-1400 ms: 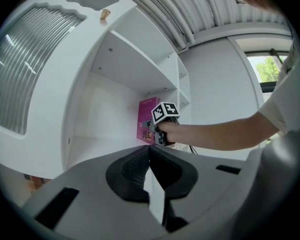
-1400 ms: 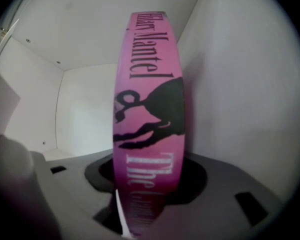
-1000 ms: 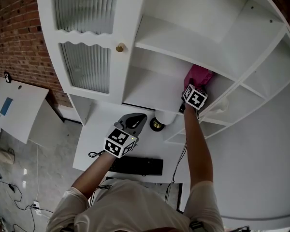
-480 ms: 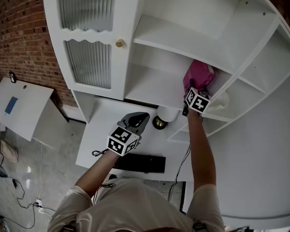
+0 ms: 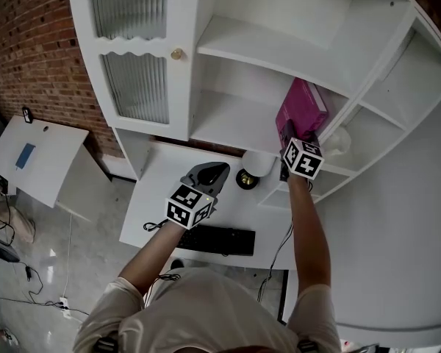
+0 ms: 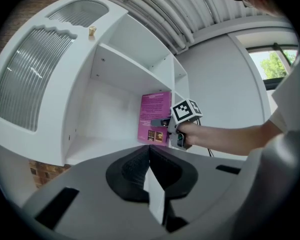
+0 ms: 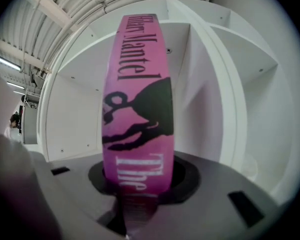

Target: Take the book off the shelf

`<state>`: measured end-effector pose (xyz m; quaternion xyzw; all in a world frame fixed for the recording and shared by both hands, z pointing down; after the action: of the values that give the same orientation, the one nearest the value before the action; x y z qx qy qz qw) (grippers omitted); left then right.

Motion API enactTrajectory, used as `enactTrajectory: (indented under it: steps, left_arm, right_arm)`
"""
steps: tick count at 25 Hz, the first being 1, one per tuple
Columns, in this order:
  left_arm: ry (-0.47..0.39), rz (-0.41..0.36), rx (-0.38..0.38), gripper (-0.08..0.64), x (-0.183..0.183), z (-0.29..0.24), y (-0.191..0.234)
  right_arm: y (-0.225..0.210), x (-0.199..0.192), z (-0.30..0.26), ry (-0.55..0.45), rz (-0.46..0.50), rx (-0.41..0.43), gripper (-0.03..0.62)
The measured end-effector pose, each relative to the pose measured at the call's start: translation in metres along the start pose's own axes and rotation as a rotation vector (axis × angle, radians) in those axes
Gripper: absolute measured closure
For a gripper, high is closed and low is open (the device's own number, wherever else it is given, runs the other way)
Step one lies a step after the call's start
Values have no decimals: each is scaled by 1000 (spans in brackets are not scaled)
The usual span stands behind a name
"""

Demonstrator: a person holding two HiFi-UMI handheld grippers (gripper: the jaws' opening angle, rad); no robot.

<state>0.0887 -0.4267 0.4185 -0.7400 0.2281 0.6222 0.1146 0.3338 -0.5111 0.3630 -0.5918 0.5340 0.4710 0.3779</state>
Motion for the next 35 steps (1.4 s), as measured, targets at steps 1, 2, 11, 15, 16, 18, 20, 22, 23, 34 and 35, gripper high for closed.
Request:
enactTrajectory:
  steps: [1,2,11,15,16,18,20,22,23,34,35]
  left_arm:
    - [1,0,2,566,-1,0,-1]
    - [2,-1,4,566,-1,0,-4]
    - [9,-7,32,566,-8,2,-26]
    - [10,2,57,566,-14,5,-34]
    - [10,4,65,566,-15,6,-36]
    - [8,11,81,566,-18,8,-39]
    - [8,15,98,566,-21,10,-43]
    - [10,17,115,566,-24,13,-48]
    - [10,20,124,566,-26,14,-50]
    - [0,47,228,566,-48,32,-71]
    - [-1,49,237,566,-49,35,-72]
  right_arm:
    - [1,-2,5,-1,-3,10,449]
    - [2,-5,10,-2,-7,20,449]
    - [-3,-24,60,-5,-19,100,449]
    - [-8,-32,84,-22,-30,127,449]
    - [-9,-34,89,-25,-30,137,449]
    - [-9,-40,99,-30,-27,158,449]
    - [-8,-46,109,-35,-20,179,449]
    - [-7,-52,117,-39,-7,195,449]
    - [-7,-56,120,-39,-2,204,449]
    - [1,-96,148,-37,42,305,449]
    - [3,-100,149,-33,42,313,449]
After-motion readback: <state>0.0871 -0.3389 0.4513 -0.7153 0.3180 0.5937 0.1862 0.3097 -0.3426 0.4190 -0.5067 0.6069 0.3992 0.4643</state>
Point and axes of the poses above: the fingertips, and each gripper's own axes: z backward along the fingers, y to its left, x out of its top, the point moved 2 cm from there along z, backward along the fingers, and after that the axes turned 9 degrees about y, right-handed, at the moved point
